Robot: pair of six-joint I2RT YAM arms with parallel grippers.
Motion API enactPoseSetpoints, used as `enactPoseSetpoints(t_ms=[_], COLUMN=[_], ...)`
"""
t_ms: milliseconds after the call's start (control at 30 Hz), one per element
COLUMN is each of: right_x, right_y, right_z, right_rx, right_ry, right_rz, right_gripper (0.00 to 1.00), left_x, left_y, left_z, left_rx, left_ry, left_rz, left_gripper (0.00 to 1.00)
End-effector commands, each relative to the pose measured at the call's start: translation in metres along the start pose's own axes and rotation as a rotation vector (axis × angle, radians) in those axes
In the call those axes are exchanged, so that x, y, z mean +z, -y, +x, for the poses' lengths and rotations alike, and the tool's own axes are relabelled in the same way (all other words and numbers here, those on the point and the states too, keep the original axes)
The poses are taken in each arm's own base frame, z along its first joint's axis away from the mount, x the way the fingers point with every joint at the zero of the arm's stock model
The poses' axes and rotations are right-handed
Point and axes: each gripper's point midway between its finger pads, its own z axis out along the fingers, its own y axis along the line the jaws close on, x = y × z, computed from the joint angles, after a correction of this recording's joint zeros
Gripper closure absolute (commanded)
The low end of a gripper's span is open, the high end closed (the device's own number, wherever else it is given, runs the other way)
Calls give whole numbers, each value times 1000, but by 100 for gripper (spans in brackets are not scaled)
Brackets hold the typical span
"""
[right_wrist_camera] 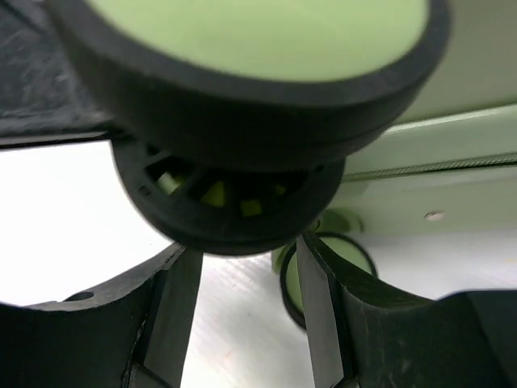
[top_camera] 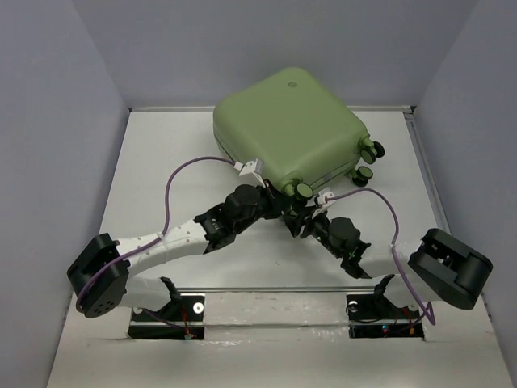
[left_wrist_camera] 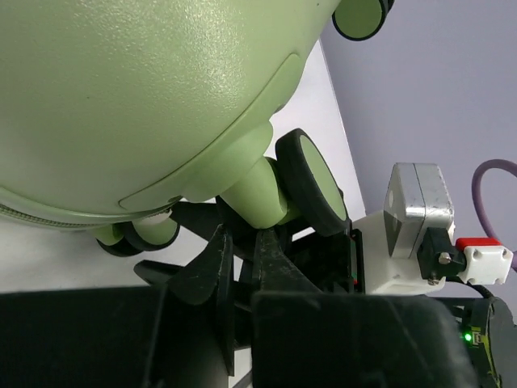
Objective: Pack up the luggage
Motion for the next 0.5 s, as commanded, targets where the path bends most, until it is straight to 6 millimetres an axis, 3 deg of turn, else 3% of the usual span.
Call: enactPoseSetpoints(t_ms=[0, 100, 200, 267, 300, 333, 367, 467], right_x=[7, 5, 10, 14, 14, 18, 18, 10], right_y=[6, 24, 27, 25, 25, 23, 23, 21], right_z=[-56, -52, -44, -44, -44, -42, -40, -35], right_rx=[-2, 3, -18, -26, -28, -33, -30, 2], right_ry=[243, 238, 216, 221, 221, 213, 207, 213], right_rz=[31, 103, 120, 83, 83, 73, 69, 49], right_gripper=[44, 44, 44, 42, 42, 42, 42, 43], left_x=[-9, -7, -2, 2, 4, 5, 7, 14], left_y=[41, 39, 37, 36, 35, 36, 37, 41], left_z=[-55, -52, -46, -42, -40, -40, -38, -34], left_rx=[5, 12, 25, 32, 34, 35, 39, 47], left_ry=[201, 190, 164, 141, 132, 126, 112, 85], left_rz=[130, 128, 121, 107, 102, 100, 102, 105], left_gripper=[94, 94, 94, 72, 57, 11, 1, 1])
